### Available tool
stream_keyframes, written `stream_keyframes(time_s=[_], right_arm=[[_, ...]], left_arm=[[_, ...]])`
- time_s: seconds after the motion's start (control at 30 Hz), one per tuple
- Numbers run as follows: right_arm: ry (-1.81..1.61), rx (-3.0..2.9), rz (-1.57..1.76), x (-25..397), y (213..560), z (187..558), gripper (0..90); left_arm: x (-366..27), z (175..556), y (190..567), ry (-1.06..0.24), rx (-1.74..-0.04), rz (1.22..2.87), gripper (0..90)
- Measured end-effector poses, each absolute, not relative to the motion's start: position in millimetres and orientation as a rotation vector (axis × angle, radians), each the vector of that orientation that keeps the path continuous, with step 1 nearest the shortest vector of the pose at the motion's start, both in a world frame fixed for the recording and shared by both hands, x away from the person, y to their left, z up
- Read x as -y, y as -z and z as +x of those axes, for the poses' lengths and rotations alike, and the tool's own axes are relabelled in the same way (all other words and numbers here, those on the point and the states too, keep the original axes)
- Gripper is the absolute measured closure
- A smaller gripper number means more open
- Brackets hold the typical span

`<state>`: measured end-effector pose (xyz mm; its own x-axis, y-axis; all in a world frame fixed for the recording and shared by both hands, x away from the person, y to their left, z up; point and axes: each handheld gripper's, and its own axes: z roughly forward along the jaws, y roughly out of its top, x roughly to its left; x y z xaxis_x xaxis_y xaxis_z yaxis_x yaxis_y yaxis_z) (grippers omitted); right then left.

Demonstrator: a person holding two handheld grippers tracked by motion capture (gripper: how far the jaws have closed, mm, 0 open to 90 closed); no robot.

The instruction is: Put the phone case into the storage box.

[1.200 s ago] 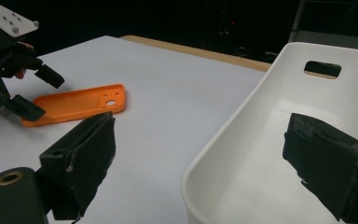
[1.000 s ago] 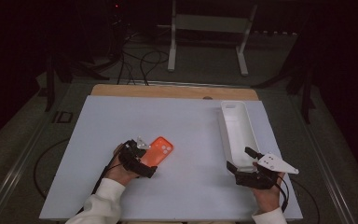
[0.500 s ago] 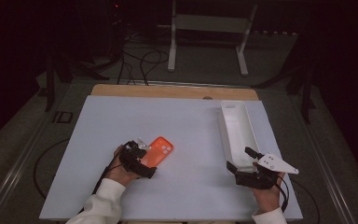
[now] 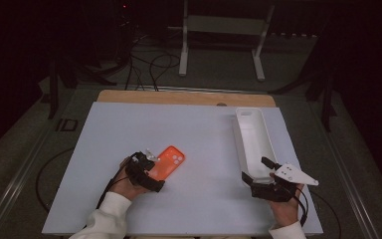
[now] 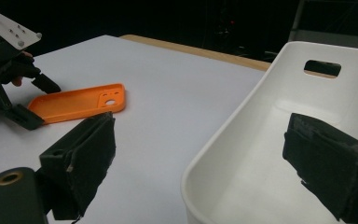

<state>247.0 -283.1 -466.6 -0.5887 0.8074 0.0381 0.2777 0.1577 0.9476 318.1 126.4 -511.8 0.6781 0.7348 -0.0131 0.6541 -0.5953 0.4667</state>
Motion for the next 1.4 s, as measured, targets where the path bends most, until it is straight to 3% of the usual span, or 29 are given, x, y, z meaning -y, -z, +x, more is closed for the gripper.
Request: stream_keyframes(time_s=[0.23, 0.43, 1.0, 1.4], right_arm=[[-1.433, -1.954, 1.032, 283.3, 466.8, 247.2, 9.2], [-1.431, -1.958, 1.034, 282.4, 466.9, 247.4, 9.2], [-1.433, -1.957, 1.029, 281.7, 466.5, 247.9, 9.2], [-1.436, -1.960, 1.023, 280.7, 465.8, 247.5, 9.2]], left_arm=[[-126.0, 318.3, 510.6, -0.241, -1.083, 2.466, 7.0], [-126.2, 318.4, 507.6, -0.230, -1.066, 2.485, 15.0], [-123.0, 318.9, 505.1, -0.245, -1.059, 2.510, 16.2], [-123.7, 317.1, 498.5, -0.287, -1.056, 2.438, 16.5]])
